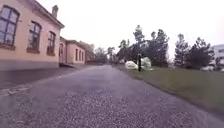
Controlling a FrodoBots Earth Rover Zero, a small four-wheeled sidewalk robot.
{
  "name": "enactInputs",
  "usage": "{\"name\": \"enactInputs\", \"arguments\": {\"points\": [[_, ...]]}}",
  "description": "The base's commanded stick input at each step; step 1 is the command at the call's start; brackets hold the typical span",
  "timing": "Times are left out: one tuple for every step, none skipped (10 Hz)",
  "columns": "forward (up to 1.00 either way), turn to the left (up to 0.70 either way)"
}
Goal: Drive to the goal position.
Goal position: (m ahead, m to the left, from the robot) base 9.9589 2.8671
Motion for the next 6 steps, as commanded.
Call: {"name": "enactInputs", "arguments": {"points": [[1.0,0.0],[1.0,0.0],[1.0,0.0],[1.0,0.0],[1.0,0.0],[1.0,0.0]]}}
